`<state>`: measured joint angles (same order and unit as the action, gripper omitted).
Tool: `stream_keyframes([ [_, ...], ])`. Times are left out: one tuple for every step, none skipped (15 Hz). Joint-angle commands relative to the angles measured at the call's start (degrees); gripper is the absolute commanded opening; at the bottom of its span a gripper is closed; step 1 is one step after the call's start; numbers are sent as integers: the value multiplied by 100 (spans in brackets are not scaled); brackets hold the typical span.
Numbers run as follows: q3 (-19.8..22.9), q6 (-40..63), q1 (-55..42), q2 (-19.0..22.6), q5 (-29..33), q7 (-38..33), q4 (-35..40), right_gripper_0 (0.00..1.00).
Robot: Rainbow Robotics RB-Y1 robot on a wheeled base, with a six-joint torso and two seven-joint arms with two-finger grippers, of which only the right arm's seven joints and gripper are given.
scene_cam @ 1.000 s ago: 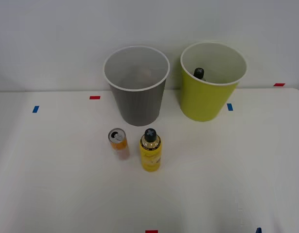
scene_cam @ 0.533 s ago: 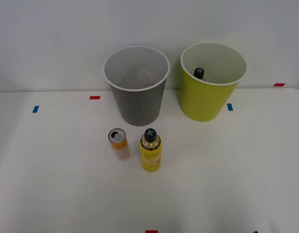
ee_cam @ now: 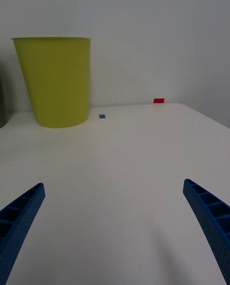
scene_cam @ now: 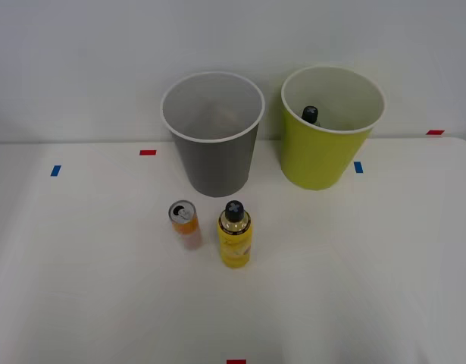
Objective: Put cans in the gray bin, plastic bottles in the light green bin
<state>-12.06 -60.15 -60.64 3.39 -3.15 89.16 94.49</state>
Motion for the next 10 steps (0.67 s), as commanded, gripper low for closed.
stream_keyframes([
  [2, 12, -9, -5, 16, -4, 0, 100],
  [11, 38, -9, 4, 7, -4, 0, 100],
  [28, 73, -9, 4, 16, -4, 0, 100],
  [28, 91, 0, -5, 16, -4, 0, 100],
  [55, 91, 0, 4, 33, -4, 8, 100],
  [72, 91, 0, 30, 33, -4, 0, 100],
  [107, 91, 0, 48, 51, -4, 0, 100],
  [125, 100, 0, 48, 68, -30, 0, 100],
  [160, 100, 0, 57, 77, -92, 8, 100],
  [204, 100, 0, 74, 130, -382, 8, 100],
])
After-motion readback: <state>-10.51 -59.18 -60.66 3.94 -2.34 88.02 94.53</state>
